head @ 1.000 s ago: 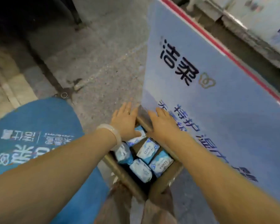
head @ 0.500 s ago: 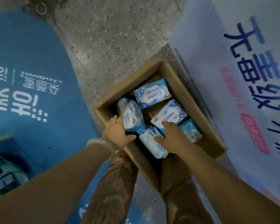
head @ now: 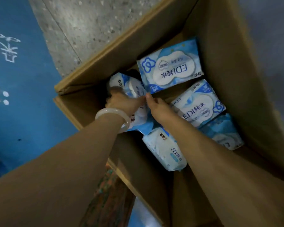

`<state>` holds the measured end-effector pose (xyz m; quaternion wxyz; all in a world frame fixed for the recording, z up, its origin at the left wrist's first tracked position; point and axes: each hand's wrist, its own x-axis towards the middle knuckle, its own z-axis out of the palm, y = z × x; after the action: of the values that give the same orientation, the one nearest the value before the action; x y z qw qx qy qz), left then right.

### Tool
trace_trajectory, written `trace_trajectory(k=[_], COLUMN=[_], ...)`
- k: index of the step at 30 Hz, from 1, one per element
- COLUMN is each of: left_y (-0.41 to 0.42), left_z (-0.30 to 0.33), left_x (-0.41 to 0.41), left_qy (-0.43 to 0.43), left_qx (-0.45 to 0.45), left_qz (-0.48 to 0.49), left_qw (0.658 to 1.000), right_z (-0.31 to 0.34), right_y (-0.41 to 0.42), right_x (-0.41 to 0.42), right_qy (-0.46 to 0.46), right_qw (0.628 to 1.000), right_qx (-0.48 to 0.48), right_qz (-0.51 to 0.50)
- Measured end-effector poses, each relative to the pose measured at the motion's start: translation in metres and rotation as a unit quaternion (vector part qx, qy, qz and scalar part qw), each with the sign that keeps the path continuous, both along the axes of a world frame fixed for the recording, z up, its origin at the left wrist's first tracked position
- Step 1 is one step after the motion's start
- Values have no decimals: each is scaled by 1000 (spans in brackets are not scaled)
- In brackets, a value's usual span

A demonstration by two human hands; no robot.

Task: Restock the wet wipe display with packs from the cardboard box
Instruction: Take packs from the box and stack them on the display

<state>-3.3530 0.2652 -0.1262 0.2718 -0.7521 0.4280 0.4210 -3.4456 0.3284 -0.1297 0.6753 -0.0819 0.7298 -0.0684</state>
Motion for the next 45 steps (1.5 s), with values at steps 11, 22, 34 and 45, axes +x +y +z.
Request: trace_trajectory(k=[11,22,34,45], left_y=[1,12,-10,-19], left_z=[44,219,491,724], left_x=[-1,-36,-95,-165], left_qy=[44,300,515,686], left_qx=[-54,-92,-119,-111], left_qz=[113,248,175,-2], left_qw=[991,917,831,719], right_z=[33,231,519,745], right_y=[11,12,9,32], right_x=[1,-66,-109,-138], right_qy=[-77,-14,150,301], right_qw=[988,984,915,781], right_qx=[28,-104,-268,-425], right_qz=[-135,-141,-260,-345])
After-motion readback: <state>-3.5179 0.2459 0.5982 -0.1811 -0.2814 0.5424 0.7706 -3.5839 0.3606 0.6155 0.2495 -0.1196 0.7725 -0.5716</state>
